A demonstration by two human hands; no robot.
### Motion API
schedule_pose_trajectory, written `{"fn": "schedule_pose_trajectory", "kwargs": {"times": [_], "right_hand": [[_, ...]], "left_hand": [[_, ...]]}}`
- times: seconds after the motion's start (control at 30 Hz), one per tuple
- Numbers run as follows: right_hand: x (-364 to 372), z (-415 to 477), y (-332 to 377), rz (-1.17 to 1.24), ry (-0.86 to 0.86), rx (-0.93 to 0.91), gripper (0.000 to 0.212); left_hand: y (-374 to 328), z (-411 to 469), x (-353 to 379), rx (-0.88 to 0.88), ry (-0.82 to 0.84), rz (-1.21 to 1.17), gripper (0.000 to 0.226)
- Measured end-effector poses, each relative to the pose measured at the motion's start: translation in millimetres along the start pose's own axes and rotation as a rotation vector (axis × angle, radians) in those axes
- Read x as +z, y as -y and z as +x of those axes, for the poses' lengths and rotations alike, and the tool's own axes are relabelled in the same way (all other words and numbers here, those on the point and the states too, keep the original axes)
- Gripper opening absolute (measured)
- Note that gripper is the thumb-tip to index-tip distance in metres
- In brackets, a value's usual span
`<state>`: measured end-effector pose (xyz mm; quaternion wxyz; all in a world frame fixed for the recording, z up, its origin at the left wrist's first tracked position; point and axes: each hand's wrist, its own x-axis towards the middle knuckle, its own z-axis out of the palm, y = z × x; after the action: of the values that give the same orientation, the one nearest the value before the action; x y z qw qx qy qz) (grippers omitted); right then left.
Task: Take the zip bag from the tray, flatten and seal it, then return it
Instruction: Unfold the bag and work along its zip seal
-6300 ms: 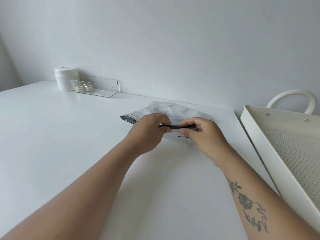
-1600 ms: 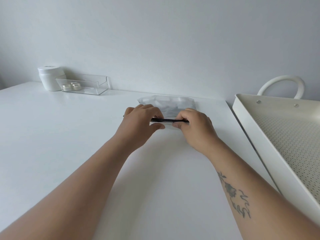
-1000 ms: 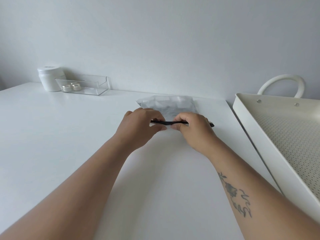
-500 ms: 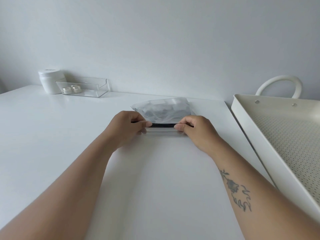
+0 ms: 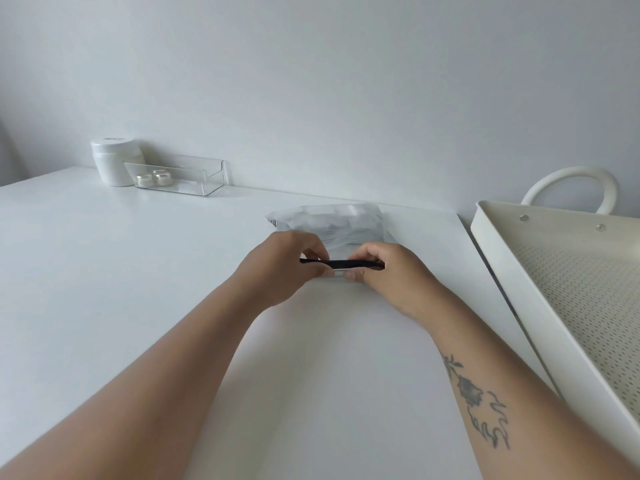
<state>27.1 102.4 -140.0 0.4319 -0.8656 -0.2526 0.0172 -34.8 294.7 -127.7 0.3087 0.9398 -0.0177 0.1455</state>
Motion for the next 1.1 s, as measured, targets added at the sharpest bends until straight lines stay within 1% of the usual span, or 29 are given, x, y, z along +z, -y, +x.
{"fn": "schedule_pose_trajectory", "kwargs": {"times": [0.1, 0.2, 0.3, 0.4, 0.57, 0.7, 0.8, 0.9, 0.97, 1.1], "right_hand": [[3.0, 0.0, 1.2, -0.082, -0.002, 0.012, 0.009], [3.7, -1.0, 3.2, -0.088, -0.012, 0.014, 0.009], [6.9, -0.9, 8.9, -0.102, -0.007, -0.015, 0.003], [11.9, 1.1, 14.1, -0.159, -0.031, -0.061, 0.01], [6.7, -0.2, 10.1, -0.202, -0.107, -0.034, 0.008], [6.8, -4.7, 15.0, -0.247, -0.031, -0.066, 0.005], [12.8, -5.4, 23.4, -0.22, 0.031, -0.105, 0.004], [16.4, -2.4, 23.7, -0.262, -0.031, -0.119, 0.003], [14.6, -0.7, 19.6, -0.263, -0.079, -0.083, 0.008], [11.2, 1.5, 13.0, -0.244, -0.133, -0.055, 0.007]], "left_hand": [[1.3, -1.2, -3.9, 0.003, 0.064, -0.024, 0.004], [1.3, -2.4, -6.6, -0.002, 0.1, -0.023, 0.002], [-2.5, -2.2, -2.8, -0.024, 0.093, -0.002, 0.006], [-8.1, -1.8, 2.3, -0.013, 0.079, 0.057, 0.007], [-5.2, -3.4, -9.9, -0.004, 0.02, 0.048, 0.001], [-1.5, -2.5, -11.0, 0.005, 0.034, 0.079, 0.006], [-4.4, -1.5, -5.4, 0.01, 0.043, 0.135, 0.01], [-8.3, -2.1, -0.6, 0.049, 0.042, 0.195, 0.011], [-10.0, -2.7, -1.8, 0.073, 0.015, 0.156, 0.009], [-9.6, -2.8, -5.1, 0.057, -0.005, 0.112, 0.004]]}}
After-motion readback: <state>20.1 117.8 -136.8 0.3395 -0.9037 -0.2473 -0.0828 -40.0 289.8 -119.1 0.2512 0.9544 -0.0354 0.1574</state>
